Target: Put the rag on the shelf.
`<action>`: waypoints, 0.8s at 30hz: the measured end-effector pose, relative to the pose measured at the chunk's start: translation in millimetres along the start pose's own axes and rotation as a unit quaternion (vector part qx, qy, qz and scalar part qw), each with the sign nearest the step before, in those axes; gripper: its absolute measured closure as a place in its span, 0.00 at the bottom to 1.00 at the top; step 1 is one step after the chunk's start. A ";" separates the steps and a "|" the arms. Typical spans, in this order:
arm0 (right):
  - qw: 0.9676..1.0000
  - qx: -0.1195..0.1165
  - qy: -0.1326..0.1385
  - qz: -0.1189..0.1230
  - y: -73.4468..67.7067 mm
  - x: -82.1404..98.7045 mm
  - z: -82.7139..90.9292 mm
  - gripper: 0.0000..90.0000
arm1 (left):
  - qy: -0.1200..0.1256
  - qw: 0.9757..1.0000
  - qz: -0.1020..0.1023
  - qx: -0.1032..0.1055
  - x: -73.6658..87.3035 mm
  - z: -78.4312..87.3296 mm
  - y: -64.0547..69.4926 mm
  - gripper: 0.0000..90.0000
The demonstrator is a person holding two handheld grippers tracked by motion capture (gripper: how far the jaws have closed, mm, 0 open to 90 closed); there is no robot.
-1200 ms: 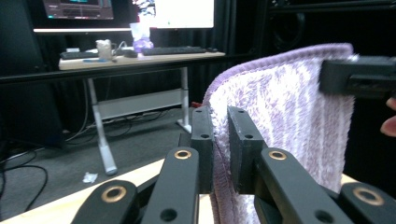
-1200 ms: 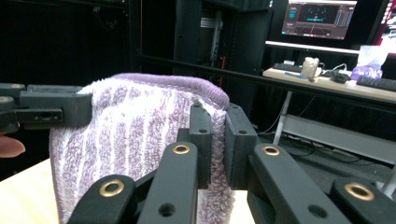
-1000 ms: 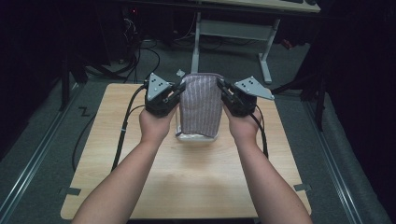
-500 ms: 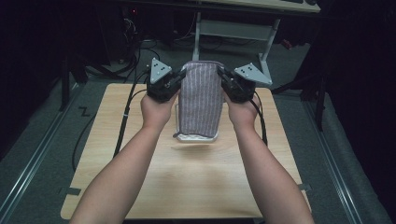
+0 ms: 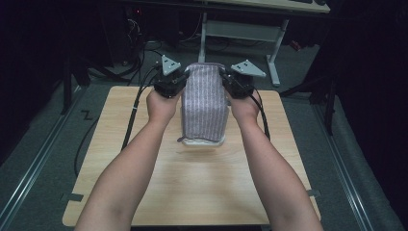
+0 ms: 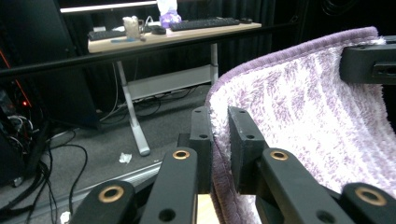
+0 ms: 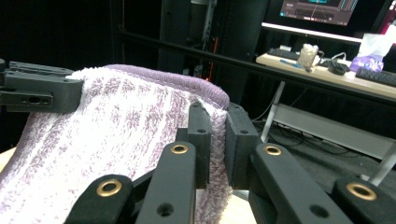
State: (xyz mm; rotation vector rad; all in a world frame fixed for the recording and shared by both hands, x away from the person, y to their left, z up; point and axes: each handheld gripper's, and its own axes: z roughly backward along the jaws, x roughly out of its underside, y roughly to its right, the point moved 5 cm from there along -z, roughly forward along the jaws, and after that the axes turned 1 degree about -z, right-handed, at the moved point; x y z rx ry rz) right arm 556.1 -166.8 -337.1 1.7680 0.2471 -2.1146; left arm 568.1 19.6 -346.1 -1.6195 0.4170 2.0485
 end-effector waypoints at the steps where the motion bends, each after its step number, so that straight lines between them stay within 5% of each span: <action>1: 1.000 0.001 -0.012 -0.003 2.3 1.7 -4.8 0.92 | -0.004 1.000 0.006 0.002 1.9 -2.8 -0.7 0.90; 8: 0.999 0.010 -0.047 0.018 0.5 14.4 -16.9 0.91 | -0.057 0.998 0.020 0.006 18.8 -19.6 -5.8 0.89; 11: 0.998 0.007 -0.069 0.005 2.9 24.3 -22.3 0.87 | -0.077 0.997 0.027 0.006 24.7 -23.6 -6.0 0.85; 13: 0.996 0.001 -0.091 -0.012 5.6 30.4 -26.0 0.75 | -0.081 0.996 0.040 0.008 25.9 -24.2 -7.3 0.75; 16: 0.995 -0.001 -0.095 -0.020 7.1 33.3 -26.3 0.70 | -0.084 0.994 0.070 0.015 27.9 -23.5 -9.6 0.63; 24: 0.996 -0.008 -0.087 -0.019 2.2 32.3 -19.0 0.69 | -0.078 0.994 0.073 0.022 31.0 -15.3 -4.2 0.61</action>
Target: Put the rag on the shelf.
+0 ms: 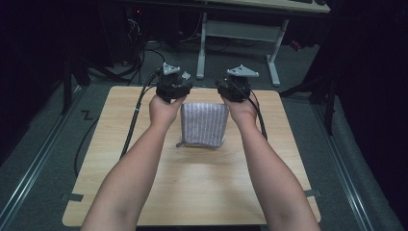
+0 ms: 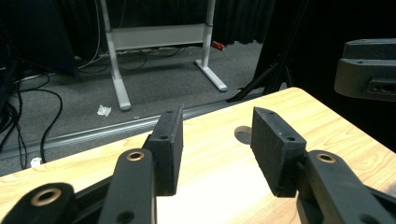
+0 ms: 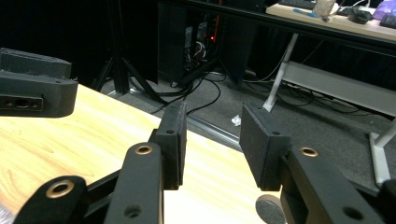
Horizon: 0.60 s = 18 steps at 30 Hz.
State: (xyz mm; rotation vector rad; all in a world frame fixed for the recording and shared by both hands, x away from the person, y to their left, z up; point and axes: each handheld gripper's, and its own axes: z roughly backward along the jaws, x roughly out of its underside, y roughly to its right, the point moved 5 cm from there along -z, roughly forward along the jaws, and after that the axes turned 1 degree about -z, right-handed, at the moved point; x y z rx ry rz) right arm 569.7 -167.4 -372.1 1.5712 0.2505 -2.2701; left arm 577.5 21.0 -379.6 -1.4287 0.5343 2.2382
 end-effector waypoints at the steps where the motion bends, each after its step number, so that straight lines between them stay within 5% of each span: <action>1: 1.000 -0.002 -0.001 0.000 -1.1 0.0 0.7 0.69 | 0.000 1.000 0.000 0.000 0.0 0.0 0.0 0.61; 18: 1.000 -0.008 0.017 0.017 -14.5 1.2 27.8 0.66 | 0.041 0.999 -0.016 0.012 -0.5 43.6 11.3 0.57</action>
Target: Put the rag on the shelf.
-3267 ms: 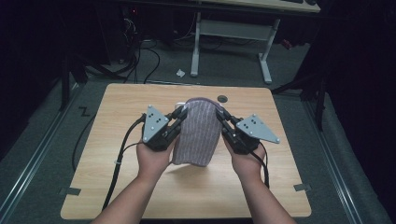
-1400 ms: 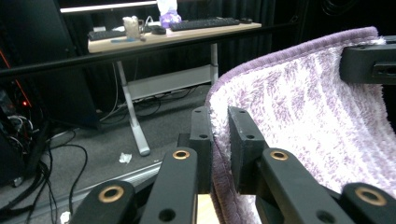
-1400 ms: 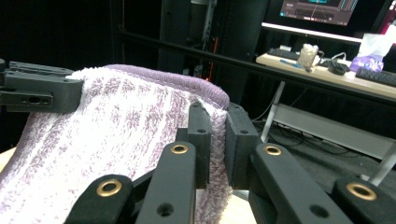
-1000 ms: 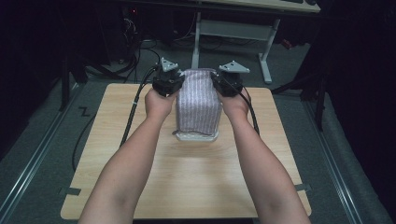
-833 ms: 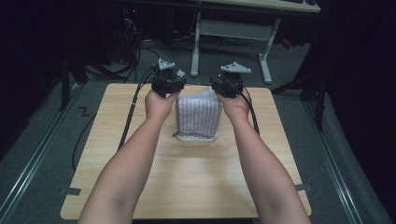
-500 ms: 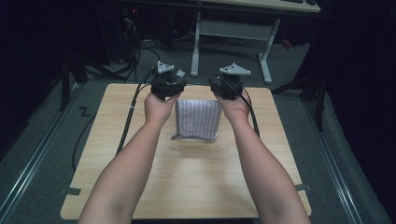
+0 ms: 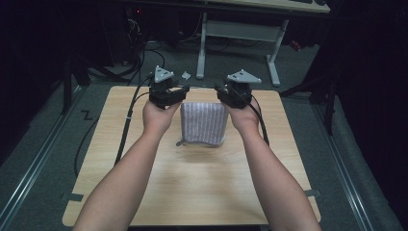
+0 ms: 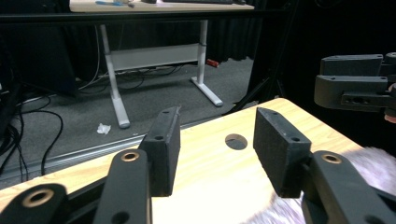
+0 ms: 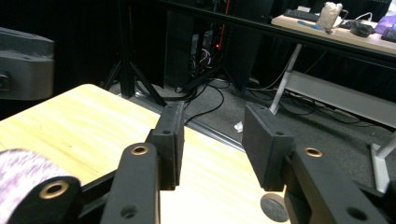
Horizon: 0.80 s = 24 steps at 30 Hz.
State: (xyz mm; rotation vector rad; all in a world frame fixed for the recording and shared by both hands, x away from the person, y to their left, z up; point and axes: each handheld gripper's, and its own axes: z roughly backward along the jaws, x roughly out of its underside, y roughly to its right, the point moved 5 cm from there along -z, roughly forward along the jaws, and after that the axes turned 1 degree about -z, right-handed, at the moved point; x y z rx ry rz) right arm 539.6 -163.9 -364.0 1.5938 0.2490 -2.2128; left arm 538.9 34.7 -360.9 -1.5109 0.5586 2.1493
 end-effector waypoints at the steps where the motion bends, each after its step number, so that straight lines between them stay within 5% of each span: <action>1: 1.000 -0.001 0.002 -0.001 -0.6 0.5 3.1 0.66 | 0.005 1.000 0.000 0.004 0.9 6.0 1.8 0.56; 24: 0.999 -0.016 0.014 0.034 -21.2 27.0 67.8 0.65 | -0.001 1.000 -0.021 0.015 29.2 67.8 14.5 0.53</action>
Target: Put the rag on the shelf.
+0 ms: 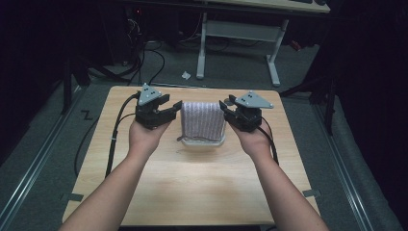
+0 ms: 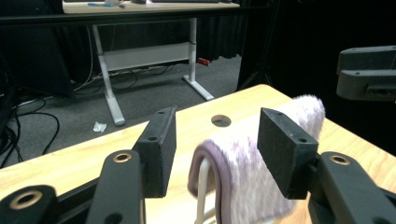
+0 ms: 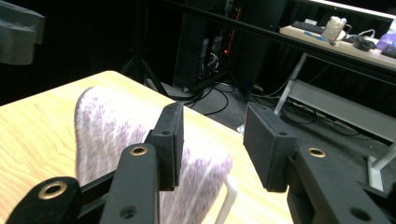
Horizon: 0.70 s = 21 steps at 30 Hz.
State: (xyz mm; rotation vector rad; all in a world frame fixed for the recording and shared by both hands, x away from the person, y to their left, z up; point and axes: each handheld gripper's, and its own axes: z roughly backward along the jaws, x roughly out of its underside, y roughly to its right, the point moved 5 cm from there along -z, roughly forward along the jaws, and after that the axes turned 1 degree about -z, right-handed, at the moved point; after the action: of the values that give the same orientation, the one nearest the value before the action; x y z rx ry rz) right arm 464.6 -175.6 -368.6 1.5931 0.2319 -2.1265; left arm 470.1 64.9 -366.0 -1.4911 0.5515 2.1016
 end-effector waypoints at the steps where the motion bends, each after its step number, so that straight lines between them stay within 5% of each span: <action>1: 1.000 0.001 -0.004 -0.003 0.4 5.2 4.0 0.64 | -0.003 1.000 0.003 0.003 3.7 1.2 -1.0 0.53; 15: 0.999 -0.008 -0.049 -0.007 1.8 61.7 6.5 0.51 | -0.083 0.996 0.012 0.033 77.0 -8.2 -12.4 0.49; 21: 0.997 -0.008 -0.077 0.005 -6.3 102.7 9.8 0.47 | -0.141 0.987 0.001 0.074 134.4 -6.9 -3.1 0.42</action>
State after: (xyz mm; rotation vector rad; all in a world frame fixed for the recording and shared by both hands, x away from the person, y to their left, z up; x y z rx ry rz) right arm 431.2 -201.3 -463.0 1.4101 0.1886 -2.2215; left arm 440.3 85.4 -495.7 -1.0880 0.5853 2.1724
